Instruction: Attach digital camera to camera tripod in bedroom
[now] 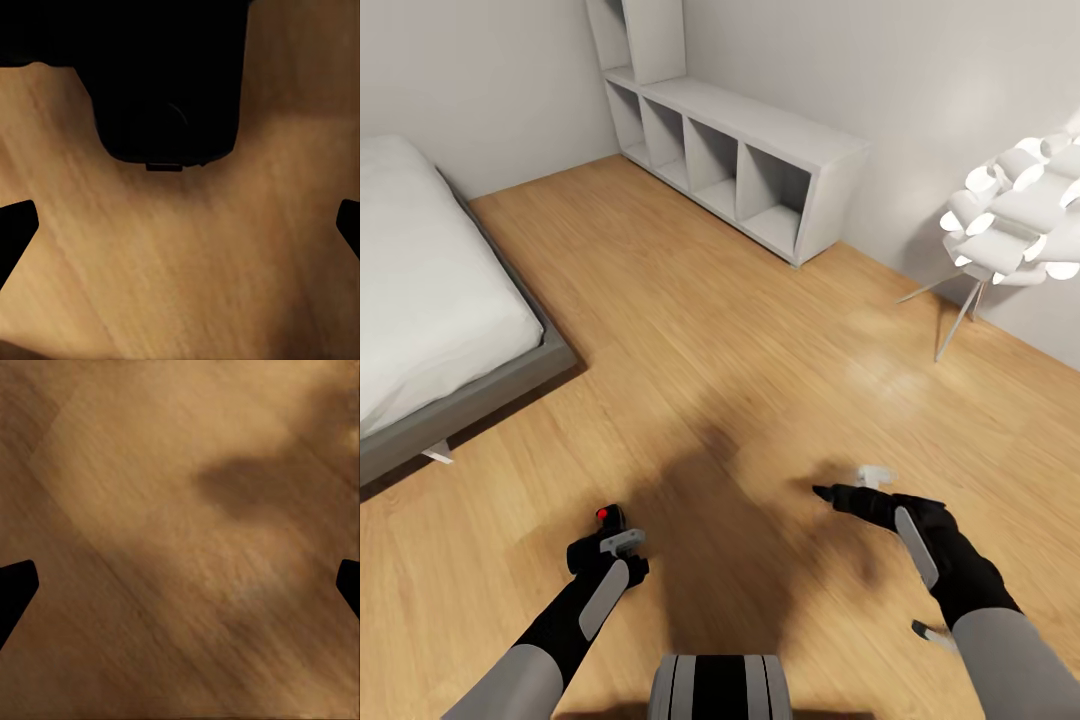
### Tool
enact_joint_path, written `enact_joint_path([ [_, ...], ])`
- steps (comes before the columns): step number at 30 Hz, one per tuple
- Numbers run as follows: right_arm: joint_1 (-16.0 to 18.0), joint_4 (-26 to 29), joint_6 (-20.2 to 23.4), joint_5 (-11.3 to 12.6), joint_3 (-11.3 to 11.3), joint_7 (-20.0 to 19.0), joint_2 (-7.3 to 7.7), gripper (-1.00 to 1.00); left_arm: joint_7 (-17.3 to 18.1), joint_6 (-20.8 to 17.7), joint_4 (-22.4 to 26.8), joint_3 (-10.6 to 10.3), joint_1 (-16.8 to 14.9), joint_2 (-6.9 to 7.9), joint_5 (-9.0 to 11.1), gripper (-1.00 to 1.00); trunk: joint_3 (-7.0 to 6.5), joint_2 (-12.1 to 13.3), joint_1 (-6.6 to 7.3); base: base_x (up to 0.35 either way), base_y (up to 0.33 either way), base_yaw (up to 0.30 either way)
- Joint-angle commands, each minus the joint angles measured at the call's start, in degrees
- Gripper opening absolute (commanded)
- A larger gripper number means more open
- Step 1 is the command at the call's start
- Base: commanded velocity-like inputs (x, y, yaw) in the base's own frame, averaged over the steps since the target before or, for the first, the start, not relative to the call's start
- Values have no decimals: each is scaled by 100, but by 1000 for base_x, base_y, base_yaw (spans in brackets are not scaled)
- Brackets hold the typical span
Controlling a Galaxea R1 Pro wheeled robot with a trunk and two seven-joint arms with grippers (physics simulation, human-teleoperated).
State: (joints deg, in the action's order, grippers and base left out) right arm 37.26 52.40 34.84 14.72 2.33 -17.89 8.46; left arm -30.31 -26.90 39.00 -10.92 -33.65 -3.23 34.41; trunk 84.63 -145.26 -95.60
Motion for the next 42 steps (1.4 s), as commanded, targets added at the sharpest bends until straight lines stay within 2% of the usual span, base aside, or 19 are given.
enact_joint_path([
  [1, -2, 25, 82, 35, 32, -77, 116, 100, -53, -8, 9, -24, -3, 5, 57, 100, 4, -2, 1, 0, 0, 0],
  [3, -6, 45, 135, 57, 55, -214, 259, 100, -53, -4, 10, -24, -2, 6, 57, 100, 4, -2, 1, 0, 0, 0],
  [7, -8, 57, 179, 61, 65, -367, 347, 100, -60, 4, 11, -24, -2, 7, 57, 100, 26, -3, -2, 0, 0, 0],
  [17, -9, 59, 198, 57, 73, -398, 380, 100, -62, 9, 8, -18, -3, 15, 57, 100, 248, -16, -27, 0, 0, 0],
  [42, -9, 60, 216, 55, 84, -432, 394, 100, -61, 10, 15, -21, -1, 8, 57, 100, 248, -16, -27, 0, 0, 0],
])
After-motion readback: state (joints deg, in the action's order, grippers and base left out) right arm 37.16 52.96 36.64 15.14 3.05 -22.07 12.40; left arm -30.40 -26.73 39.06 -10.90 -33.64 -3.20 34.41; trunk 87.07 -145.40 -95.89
